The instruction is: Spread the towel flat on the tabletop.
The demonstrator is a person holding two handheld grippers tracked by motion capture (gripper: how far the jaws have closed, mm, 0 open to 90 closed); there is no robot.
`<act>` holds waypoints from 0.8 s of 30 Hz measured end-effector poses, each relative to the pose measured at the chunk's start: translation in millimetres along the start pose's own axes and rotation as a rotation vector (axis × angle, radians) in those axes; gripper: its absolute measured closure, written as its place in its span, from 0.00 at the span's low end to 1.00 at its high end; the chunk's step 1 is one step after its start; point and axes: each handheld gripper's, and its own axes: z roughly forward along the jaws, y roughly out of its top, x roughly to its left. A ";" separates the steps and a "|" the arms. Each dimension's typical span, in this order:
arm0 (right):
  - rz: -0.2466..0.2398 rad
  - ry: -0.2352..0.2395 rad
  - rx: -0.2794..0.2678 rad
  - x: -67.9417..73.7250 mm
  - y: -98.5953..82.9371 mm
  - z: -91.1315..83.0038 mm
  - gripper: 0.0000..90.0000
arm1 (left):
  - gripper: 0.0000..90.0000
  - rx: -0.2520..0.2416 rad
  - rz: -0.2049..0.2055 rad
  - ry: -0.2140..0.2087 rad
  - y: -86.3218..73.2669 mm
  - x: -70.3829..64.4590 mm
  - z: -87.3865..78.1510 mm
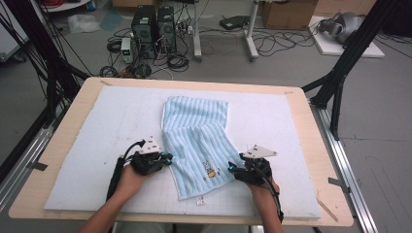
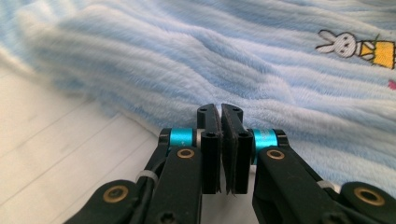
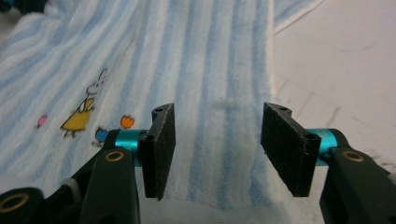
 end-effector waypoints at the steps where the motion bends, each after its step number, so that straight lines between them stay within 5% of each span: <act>1: -0.009 0.013 0.016 1.4 -0.8 2.2 0.53 | 0.95 -0.003 -0.003 0.012 -2.7 3.1 -4.3; 7: -0.040 0.067 0.052 10.5 0.0 12.7 0.62 | 0.96 -0.032 -0.034 0.041 -13.1 18.7 -23.3; 13: -0.081 0.118 0.079 19.1 3.7 12.1 0.91 | 0.96 -0.041 -0.033 0.047 -15.4 21.9 -25.1; 19: -0.120 0.178 0.112 32.3 3.2 6.0 0.93 | 0.96 -0.046 -0.050 0.051 -17.1 28.9 -28.1; 24: -0.147 0.298 0.135 46.2 -1.4 -1.2 0.93 | 0.96 -0.050 -0.067 0.045 -18.8 32.8 -32.8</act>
